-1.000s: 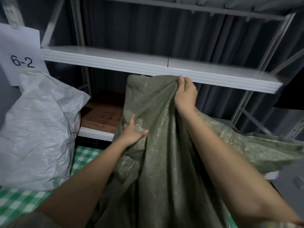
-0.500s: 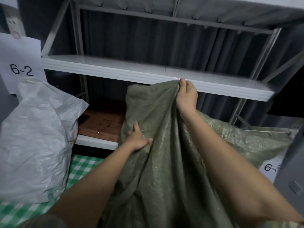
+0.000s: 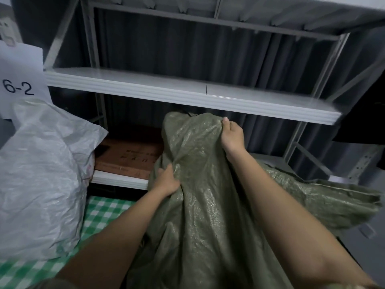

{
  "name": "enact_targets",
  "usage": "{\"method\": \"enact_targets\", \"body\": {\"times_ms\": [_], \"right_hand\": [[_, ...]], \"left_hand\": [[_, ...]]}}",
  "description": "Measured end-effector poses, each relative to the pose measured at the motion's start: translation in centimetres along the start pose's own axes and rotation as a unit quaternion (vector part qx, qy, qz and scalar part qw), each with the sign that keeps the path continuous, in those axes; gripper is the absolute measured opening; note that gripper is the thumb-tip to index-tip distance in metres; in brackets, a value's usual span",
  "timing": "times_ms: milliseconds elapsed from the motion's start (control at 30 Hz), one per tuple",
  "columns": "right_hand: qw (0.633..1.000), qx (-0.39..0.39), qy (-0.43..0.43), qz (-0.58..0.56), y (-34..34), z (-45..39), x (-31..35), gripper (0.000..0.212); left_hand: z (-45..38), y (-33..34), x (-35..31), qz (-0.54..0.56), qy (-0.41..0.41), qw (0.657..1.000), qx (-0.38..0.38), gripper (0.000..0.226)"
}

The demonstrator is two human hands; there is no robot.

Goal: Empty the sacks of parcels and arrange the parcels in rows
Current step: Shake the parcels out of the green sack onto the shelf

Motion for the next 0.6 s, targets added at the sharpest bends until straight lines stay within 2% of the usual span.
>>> {"method": "enact_targets", "body": {"times_ms": [100, 167, 200, 267, 333, 433, 500, 567, 600], "right_hand": [[0.998, 0.055, -0.039, 0.003, 0.7, 0.4, 0.3, 0.035], [0.987, 0.124, -0.08, 0.058, 1.5, 1.3, 0.5, 0.044], [0.971, 0.161, -0.103, 0.142, 2.0, 1.9, 0.6, 0.061], [0.907, 0.19, -0.131, 0.351, 2.2, 2.8, 0.0, 0.108], [0.857, 0.199, -0.1, 0.464, 1.7, 3.0, -1.4, 0.134], [0.835, 0.288, 0.003, 0.469, 2.4, 3.3, -6.2, 0.155], [0.852, 0.317, 0.047, 0.414, 3.2, 3.7, -8.6, 0.167], [0.875, 0.313, 0.069, 0.362, 3.8, 4.1, -9.9, 0.164], [0.883, 0.298, 0.074, 0.354, 3.9, 4.4, -10.2, 0.154]], "left_hand": [[-0.6, -0.9, 0.4, -0.026, -0.001, 1.0, -0.013, 0.043], [-1.1, -1.2, 1.2, -0.033, -0.014, 0.999, -0.014, 0.044], [-1.1, -1.2, 1.5, -0.033, -0.018, 0.999, -0.012, 0.045], [-1.2, -1.2, 1.7, -0.033, -0.023, 0.999, -0.009, 0.044], [-1.4, -1.3, 1.8, -0.032, -0.021, 0.999, -0.007, 0.045], [-1.3, -1.7, 1.4, -0.023, -0.016, 1.0, -0.006, 0.055], [-1.0, -1.8, 1.2, -0.021, -0.022, 1.0, 0.006, 0.062], [-0.9, -1.6, 1.2, -0.018, -0.037, 0.999, 0.033, 0.063], [-0.9, -1.5, 1.1, -0.02, -0.043, 0.998, 0.047, 0.066]]}}
Point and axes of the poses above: each hand's wrist, its own z-axis away from the middle knuckle, its own y-axis out of the palm, x = y × z, the point moved 10 cm from there along -z, towards the middle knuckle, and after that the axes turned 14 degrees about z, right-handed, at the moved point
